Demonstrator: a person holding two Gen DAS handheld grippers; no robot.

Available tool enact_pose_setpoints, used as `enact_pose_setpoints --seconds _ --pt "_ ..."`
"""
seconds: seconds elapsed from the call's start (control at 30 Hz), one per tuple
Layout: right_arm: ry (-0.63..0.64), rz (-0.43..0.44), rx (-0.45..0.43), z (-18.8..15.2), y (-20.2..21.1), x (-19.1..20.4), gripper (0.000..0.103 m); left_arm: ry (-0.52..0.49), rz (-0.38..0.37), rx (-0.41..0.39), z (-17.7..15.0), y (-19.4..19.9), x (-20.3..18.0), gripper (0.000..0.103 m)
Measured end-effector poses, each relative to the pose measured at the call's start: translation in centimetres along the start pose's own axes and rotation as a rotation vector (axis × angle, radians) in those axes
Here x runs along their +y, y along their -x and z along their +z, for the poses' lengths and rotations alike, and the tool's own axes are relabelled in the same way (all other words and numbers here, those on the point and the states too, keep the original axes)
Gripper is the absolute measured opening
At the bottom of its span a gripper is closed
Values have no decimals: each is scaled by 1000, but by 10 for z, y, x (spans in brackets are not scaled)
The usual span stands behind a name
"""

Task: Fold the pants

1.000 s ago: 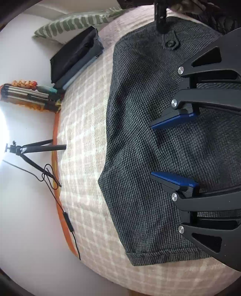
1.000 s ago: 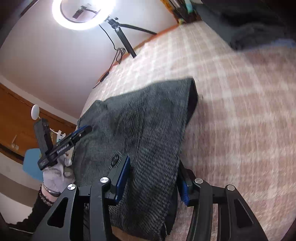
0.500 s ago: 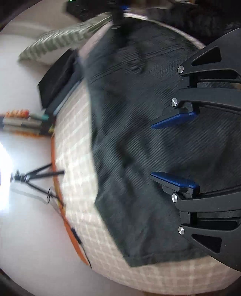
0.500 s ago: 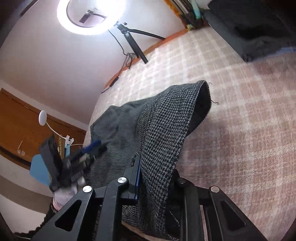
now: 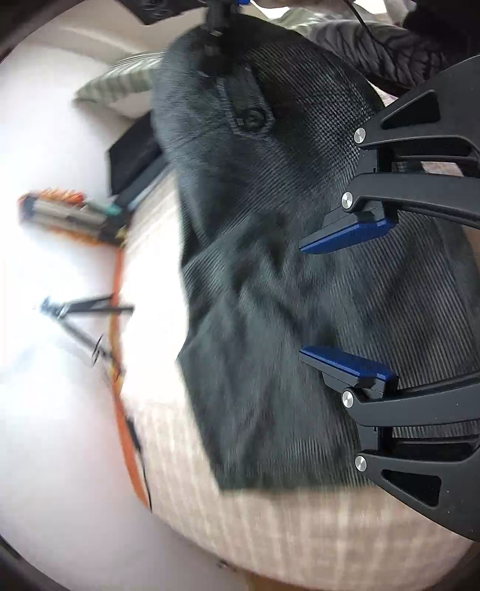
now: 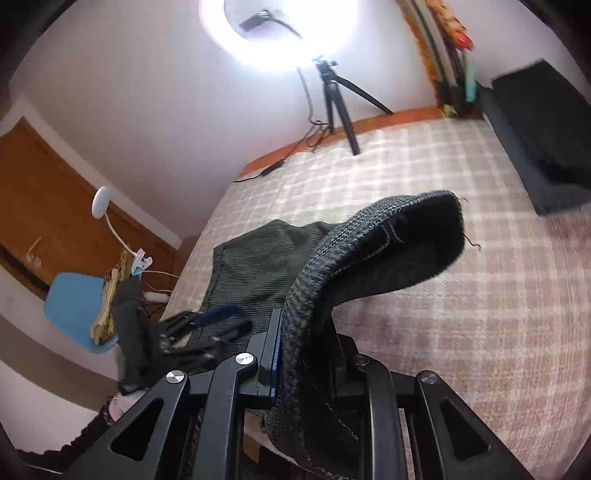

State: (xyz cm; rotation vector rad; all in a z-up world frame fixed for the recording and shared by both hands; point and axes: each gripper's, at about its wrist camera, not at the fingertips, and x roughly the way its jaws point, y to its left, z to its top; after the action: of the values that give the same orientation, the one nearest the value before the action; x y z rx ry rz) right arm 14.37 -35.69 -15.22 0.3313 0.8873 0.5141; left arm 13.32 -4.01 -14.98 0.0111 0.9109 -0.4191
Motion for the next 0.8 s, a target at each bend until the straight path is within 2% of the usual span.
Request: enact_pose_setpoints --seconds 0.13,0.33,0.53,0.8 --pt "49 3 -3 9 -8 22 17 90 46 -55 0 36 42 51" --pt "142 3 8 18 -29 62 17 192 104 -85 -11 62 88 51" --pt "238 -1 45 22 -61 104 17 251 130 -94 -30 78 112 51" --pt "343 -17 134 14 -126 151 17 295 139 -110 -44 95 126 51"
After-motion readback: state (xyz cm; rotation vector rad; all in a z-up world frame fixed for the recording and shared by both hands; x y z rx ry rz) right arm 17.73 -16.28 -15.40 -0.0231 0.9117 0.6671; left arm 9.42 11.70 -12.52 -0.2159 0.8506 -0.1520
